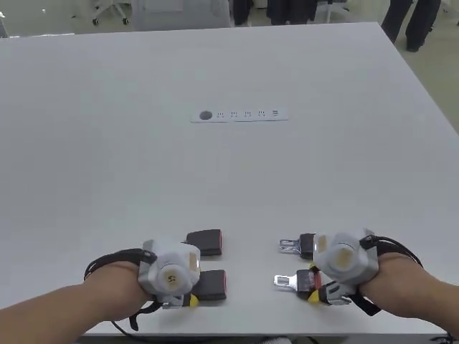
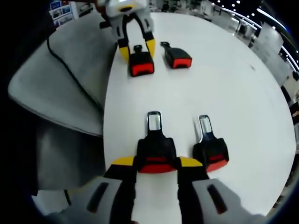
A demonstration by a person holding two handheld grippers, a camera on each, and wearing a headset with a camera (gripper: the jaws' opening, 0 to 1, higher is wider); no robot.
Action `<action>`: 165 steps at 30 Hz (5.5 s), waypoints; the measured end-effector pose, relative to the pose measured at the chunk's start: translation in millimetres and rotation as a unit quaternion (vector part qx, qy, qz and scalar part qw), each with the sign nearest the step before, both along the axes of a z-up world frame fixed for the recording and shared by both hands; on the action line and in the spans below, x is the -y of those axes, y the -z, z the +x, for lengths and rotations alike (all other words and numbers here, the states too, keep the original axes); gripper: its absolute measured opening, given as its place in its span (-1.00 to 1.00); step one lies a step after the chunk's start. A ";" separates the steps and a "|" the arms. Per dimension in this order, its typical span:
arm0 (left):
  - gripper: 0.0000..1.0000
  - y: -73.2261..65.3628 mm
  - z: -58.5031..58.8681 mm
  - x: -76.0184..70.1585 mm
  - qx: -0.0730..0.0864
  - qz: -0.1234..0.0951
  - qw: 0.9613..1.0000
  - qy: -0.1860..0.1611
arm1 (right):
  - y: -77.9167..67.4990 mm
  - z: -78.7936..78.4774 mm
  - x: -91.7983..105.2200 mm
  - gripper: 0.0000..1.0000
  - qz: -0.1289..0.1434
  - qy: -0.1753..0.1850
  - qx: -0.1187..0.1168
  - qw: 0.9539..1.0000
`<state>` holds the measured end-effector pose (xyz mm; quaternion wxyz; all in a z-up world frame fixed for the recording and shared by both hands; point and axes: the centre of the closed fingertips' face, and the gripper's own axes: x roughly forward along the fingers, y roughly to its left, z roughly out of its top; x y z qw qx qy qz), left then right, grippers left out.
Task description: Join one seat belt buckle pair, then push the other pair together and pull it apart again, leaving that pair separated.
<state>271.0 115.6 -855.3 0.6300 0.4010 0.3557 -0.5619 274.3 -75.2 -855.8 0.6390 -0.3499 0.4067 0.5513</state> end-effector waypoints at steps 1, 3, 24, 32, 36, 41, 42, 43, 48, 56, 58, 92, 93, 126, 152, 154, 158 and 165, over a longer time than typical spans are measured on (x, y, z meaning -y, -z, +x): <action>-0.37 0.0 0.0 0.0 -0.001 -0.001 1.000 0.000 | -0.5 -0.2 -2.5 -0.34 0.000 -0.002 0.000 1.000; -0.37 0.2 0.1 -0.1 -0.002 -0.002 1.000 0.000 | -0.7 -0.5 -9.3 -0.34 0.002 -0.007 0.001 1.000; -0.37 2.4 2.3 -1.7 -0.007 -0.007 1.000 -0.005 | -0.9 -2.1 -81.7 -0.34 0.008 -0.049 0.005 0.999; -0.37 1.9 2.3 -1.2 -0.008 -0.008 1.000 -0.002 | -1.2 -0.8 -88.4 -0.34 0.003 -0.050 0.005 0.999; -0.37 1.5 2.2 -1.1 -0.007 -0.007 1.000 -0.003 | -3.6 -0.9 -91.8 -0.34 0.008 -0.054 0.006 0.999; -0.37 2.3 3.0 -1.7 -0.007 -0.005 1.000 -0.003 | -2.7 -2.3 -94.7 -0.34 0.006 -0.058 0.011 0.998; -0.37 2.3 2.9 -1.7 -0.006 -0.005 1.000 -0.003 | -2.4 -2.2 -95.5 -0.34 0.007 -0.058 0.010 0.998; -0.37 2.4 2.9 -1.9 -0.006 -0.005 1.000 -0.004 | -2.4 -2.1 -96.2 -0.34 0.008 -0.057 0.010 0.998; -0.37 2.0 2.9 -1.8 -0.008 -0.003 1.000 -0.005 | -2.1 -0.8 -102.6 -0.34 0.018 -0.057 0.012 0.998; -0.37 2.4 2.8 -0.6 -0.019 0.008 1.000 0.001 | -3.0 -1.1 -104.5 -0.37 0.030 -0.054 0.008 0.998; -0.38 1.6 1.9 -0.5 -0.018 0.005 1.000 0.001 | -3.2 -1.0 -104.9 -0.38 0.031 -0.057 0.009 0.998; -0.39 4.2 1.2 -2.3 -0.017 0.003 1.000 0.001 | -3.3 -1.3 -122.2 -0.41 0.038 -0.073 -0.001 0.997; -0.39 4.3 1.2 -2.4 -0.018 0.004 1.000 0.001 | -3.8 -1.5 -122.2 -0.41 0.038 -0.074 0.000 0.997; -0.41 2.4 0.2 -1.2 -0.025 -0.001 1.000 0.011 | -2.6 -1.1 -124.0 -0.43 0.032 -0.077 0.003 0.997; -0.39 1.6 0.7 -2.4 -0.026 -0.011 1.000 0.005 | -2.8 -1.6 -124.7 -0.41 0.034 -0.074 0.006 0.997; -0.39 1.5 0.6 -2.4 -0.026 -0.012 1.000 0.006 | -2.8 -2.0 -124.4 -0.41 0.035 -0.073 0.005 0.997; -0.39 2.1 1.7 -3.7 -0.025 -0.016 1.000 0.008 | -3.1 -2.7 -123.0 -0.41 0.035 -0.077 0.003 0.996; -0.40 2.0 3.8 -5.0 -0.021 -0.027 0.999 0.001 | -3.0 -2.6 -121.5 -0.41 0.040 -0.080 -0.001 0.996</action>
